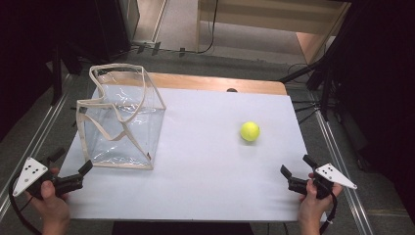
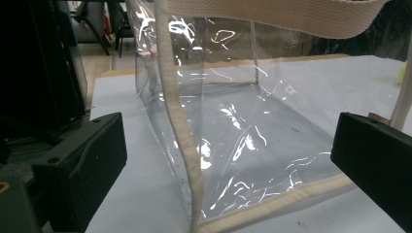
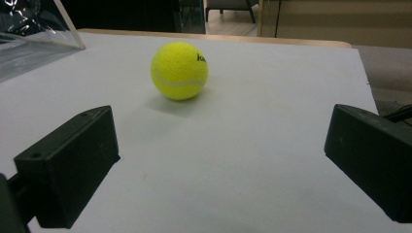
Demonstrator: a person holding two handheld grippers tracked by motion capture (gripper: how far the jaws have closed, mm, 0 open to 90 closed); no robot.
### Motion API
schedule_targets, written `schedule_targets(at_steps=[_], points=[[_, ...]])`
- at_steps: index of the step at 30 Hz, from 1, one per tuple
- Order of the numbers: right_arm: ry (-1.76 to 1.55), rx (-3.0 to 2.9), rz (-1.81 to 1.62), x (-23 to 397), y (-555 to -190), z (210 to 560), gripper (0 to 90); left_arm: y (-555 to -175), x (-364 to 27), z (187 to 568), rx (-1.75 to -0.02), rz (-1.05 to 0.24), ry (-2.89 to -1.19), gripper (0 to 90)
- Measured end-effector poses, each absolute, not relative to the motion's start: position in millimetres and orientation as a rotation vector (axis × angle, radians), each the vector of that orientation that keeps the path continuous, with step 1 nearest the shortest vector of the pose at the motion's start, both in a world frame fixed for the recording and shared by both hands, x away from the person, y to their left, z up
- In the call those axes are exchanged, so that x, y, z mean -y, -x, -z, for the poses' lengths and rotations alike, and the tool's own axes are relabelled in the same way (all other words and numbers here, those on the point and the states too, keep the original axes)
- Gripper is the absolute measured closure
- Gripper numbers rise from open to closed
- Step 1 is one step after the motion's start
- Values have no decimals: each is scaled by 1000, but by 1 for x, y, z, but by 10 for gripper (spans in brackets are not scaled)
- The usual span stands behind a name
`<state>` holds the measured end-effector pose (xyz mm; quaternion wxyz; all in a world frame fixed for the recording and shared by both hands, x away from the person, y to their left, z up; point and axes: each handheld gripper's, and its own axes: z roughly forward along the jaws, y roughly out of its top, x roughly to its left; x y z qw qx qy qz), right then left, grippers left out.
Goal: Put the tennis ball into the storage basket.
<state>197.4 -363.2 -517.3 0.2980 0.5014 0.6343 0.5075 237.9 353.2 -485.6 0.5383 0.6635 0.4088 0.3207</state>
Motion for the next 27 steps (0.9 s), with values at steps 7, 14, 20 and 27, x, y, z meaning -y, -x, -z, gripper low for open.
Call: schedule_targets(at_steps=[7, 14, 20, 27], points=[[-1336, -1714, -1291, 360, -201, 514, 0, -237, -353, 485, -963, -757, -1577, 2], [-1336, -1762, -1261, 352, -209, 506, 0, -237, -352, 485, -959, -759, -1579, 2], [-1316, -1824, -1258, 346, -219, 496, 0, -237, -352, 485, -954, -760, -1583, 2], [-1288, -1873, -1238, 337, -231, 490, 0, -236, -351, 486, -949, -759, -1586, 2]])
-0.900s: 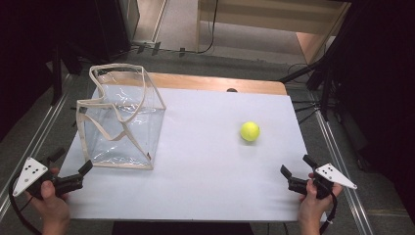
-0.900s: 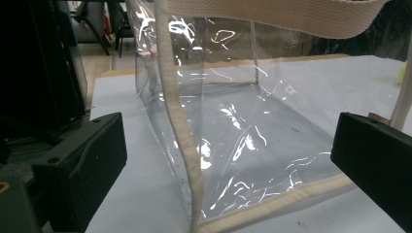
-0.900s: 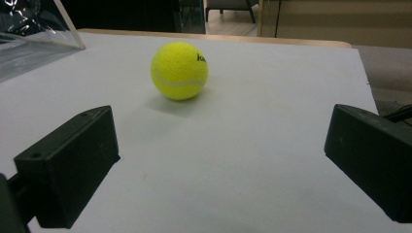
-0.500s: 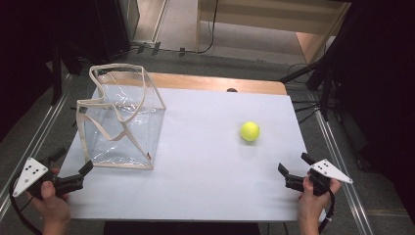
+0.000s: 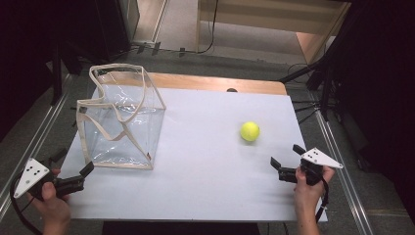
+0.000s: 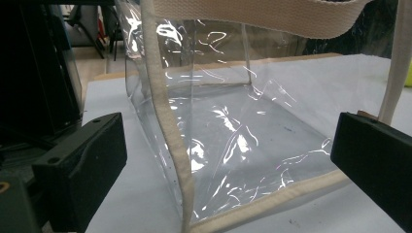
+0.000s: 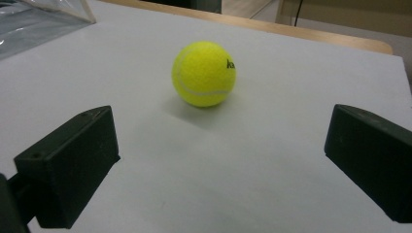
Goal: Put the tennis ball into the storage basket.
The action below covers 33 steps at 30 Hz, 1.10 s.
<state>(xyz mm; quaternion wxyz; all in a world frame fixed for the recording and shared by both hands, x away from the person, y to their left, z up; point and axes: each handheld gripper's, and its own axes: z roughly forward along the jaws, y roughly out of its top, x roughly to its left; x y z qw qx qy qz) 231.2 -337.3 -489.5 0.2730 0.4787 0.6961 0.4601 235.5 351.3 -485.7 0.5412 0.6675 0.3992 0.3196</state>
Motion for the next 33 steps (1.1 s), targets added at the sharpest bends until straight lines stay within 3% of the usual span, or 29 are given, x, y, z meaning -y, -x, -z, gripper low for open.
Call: schedule_targets(at_steps=[16, 33], points=[[-1234, -2033, -1179, 311, -280, 462, 0, -235, -350, 486, -937, -761, -1595, 2], [-1263, -2196, -1024, 292, -328, 463, 0, -234, -349, 485, -931, -762, -1596, 2]])
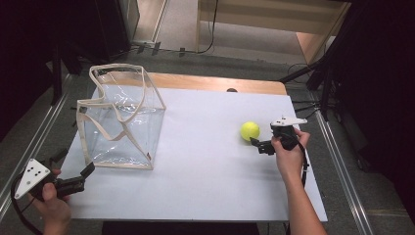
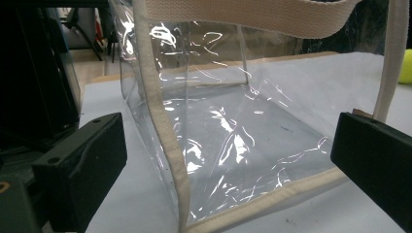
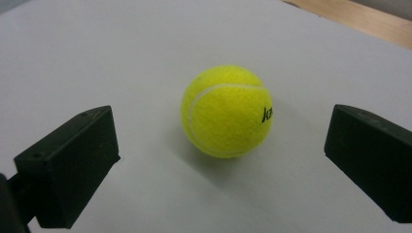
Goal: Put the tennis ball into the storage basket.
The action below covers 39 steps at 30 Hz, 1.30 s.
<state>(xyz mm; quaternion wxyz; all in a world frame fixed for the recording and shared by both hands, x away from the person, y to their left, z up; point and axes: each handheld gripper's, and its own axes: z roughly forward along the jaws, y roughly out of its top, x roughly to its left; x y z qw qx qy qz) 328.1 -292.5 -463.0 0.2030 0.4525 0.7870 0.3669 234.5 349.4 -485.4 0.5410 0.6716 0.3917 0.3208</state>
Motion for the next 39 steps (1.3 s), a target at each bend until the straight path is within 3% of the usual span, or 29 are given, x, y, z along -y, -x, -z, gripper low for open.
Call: schedule_targets(at_steps=[29, 39], points=[[-1377, -2449, -782, 269, -384, 472, 0, -234, -349, 485, -921, -760, -1601, 2], [-1429, -2481, -720, 265, -394, 475, 51, -234, -349, 485, -926, -761, -1599, 2]])
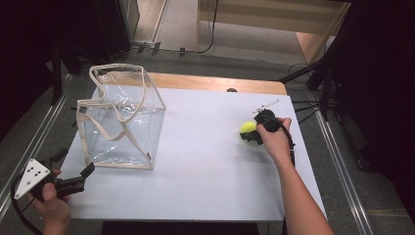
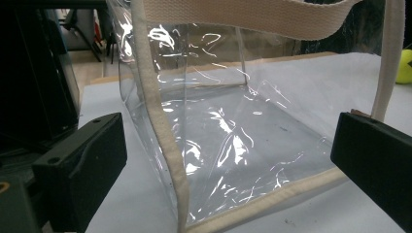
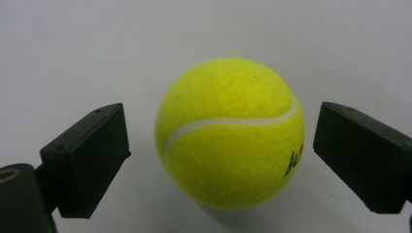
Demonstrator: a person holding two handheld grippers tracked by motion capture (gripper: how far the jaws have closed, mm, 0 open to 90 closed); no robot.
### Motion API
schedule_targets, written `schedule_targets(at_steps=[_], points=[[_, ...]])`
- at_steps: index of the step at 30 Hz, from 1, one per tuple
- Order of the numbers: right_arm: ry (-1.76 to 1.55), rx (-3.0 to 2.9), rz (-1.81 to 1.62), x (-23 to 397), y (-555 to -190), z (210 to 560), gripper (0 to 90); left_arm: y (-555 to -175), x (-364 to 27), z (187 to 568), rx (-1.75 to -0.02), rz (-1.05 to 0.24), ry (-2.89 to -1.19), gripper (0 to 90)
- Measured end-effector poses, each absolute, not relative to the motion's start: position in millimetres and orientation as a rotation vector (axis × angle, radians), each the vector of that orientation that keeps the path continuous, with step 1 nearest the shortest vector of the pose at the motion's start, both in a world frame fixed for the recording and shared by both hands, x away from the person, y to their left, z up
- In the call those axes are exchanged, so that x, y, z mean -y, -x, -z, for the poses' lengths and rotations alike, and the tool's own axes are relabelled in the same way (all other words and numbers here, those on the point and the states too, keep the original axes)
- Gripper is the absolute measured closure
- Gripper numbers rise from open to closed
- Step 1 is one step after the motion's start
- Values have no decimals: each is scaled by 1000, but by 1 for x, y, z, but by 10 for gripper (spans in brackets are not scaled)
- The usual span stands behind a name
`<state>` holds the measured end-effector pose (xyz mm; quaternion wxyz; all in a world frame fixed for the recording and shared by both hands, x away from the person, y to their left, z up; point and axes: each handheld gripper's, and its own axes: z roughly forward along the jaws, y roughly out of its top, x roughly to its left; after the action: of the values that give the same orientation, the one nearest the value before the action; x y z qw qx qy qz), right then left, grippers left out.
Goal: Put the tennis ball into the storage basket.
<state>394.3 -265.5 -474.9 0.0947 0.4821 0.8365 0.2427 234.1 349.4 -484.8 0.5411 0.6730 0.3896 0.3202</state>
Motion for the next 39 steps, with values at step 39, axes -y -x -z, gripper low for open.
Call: schedule_targets(at_steps=[39], points=[[-1395, -2525, -728, 245, -403, 475, 236, -232, -347, 484, -884, -752, -1602, 2]])
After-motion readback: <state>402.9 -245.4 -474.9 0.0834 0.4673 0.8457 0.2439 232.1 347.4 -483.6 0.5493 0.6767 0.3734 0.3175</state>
